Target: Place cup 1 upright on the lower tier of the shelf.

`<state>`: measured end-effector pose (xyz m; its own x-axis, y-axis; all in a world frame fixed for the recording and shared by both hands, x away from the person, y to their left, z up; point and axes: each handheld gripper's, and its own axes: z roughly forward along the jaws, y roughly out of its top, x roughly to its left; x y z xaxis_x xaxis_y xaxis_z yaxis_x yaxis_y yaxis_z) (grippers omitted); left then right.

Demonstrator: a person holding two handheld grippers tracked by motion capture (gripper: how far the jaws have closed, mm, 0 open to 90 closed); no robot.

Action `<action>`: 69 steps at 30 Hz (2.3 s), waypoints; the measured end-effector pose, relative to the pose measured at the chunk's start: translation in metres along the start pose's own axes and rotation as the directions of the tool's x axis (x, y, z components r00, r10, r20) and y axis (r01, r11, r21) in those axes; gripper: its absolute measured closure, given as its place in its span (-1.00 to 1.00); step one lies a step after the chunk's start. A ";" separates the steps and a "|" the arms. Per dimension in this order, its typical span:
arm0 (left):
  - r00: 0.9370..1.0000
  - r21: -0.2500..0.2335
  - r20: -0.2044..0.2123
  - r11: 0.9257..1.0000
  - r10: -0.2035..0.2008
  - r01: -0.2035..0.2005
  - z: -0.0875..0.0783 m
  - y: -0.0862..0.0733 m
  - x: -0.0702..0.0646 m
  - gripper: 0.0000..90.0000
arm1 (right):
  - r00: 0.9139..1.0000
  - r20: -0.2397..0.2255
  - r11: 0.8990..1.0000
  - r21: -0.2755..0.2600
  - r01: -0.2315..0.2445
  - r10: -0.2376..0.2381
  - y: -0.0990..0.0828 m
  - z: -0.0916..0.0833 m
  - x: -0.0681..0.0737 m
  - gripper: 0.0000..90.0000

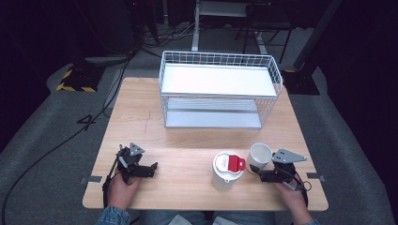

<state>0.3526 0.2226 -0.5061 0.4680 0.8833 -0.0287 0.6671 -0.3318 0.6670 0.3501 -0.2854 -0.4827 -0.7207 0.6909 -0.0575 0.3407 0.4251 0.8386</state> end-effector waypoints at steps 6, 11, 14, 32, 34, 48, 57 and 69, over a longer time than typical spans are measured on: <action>1.000 0.001 0.000 1.000 0.001 -0.001 0.000 0.000 0.000 -0.99 | 1.000 -0.005 1.000 0.005 -0.023 0.023 0.002 -0.003 -0.001 -0.49; 1.000 0.001 0.000 1.000 0.001 -0.001 0.000 0.000 0.000 -0.99 | 0.999 -0.010 0.999 0.002 -0.039 0.039 0.008 -0.009 -0.002 -0.49; 1.000 0.001 0.000 1.000 0.001 -0.001 0.000 0.000 0.000 -0.99 | 0.999 -0.007 0.999 0.003 -0.039 0.039 0.014 -0.012 -0.003 -0.49; 1.000 0.001 0.000 1.000 -0.001 0.001 0.000 0.000 0.000 -0.99 | 0.999 -0.011 0.999 -0.005 -0.047 0.047 0.056 -0.018 -0.015 -0.49; 1.000 0.001 -0.001 1.000 -0.001 0.001 0.000 0.000 0.000 -0.99 | 0.999 -0.011 0.999 -0.006 -0.046 0.046 0.061 -0.017 -0.017 -0.49; 1.000 -0.001 -0.004 1.000 -0.005 0.005 0.000 -0.001 -0.001 -0.99 | 0.999 -0.038 1.000 -0.005 -0.018 0.018 0.101 0.004 -0.024 -0.49; 1.000 0.000 -0.006 1.000 -0.011 0.011 0.001 0.001 0.000 -0.99 | 0.999 -0.049 1.000 -0.010 -0.010 0.009 0.118 0.016 -0.028 -0.49; 1.000 0.000 -0.006 1.000 -0.011 0.011 0.001 0.001 0.000 -0.99 | 0.998 -0.057 0.999 0.015 -0.032 0.033 0.135 0.041 -0.033 -0.49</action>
<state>0.3545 0.2220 -0.5061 0.4571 0.8889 -0.0313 0.6721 -0.3222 0.6667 0.4446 -0.2268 -0.3895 -0.7421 0.6703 0.0009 0.3726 0.4113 0.8319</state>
